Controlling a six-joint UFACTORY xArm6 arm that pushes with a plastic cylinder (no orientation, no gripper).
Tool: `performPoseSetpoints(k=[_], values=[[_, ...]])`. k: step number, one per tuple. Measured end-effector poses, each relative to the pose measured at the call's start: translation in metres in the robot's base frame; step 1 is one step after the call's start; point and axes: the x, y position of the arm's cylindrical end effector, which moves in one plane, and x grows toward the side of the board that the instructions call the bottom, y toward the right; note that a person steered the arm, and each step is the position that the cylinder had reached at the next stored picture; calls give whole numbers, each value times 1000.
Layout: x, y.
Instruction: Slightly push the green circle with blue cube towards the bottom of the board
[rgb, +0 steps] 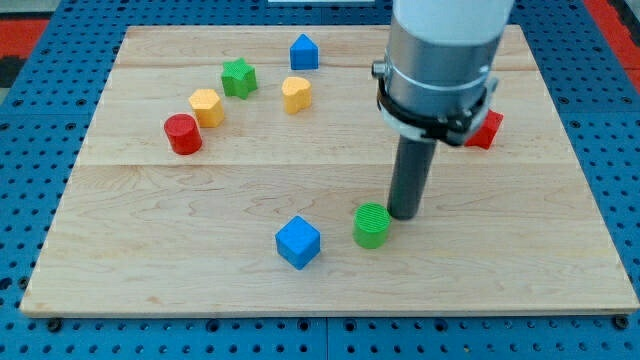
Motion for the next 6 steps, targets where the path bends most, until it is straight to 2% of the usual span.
performPoseSetpoints(k=[1, 3, 4, 5, 6], values=[[22, -32], [-10, -31], [-8, -70], [-9, -76], [-87, -42]])
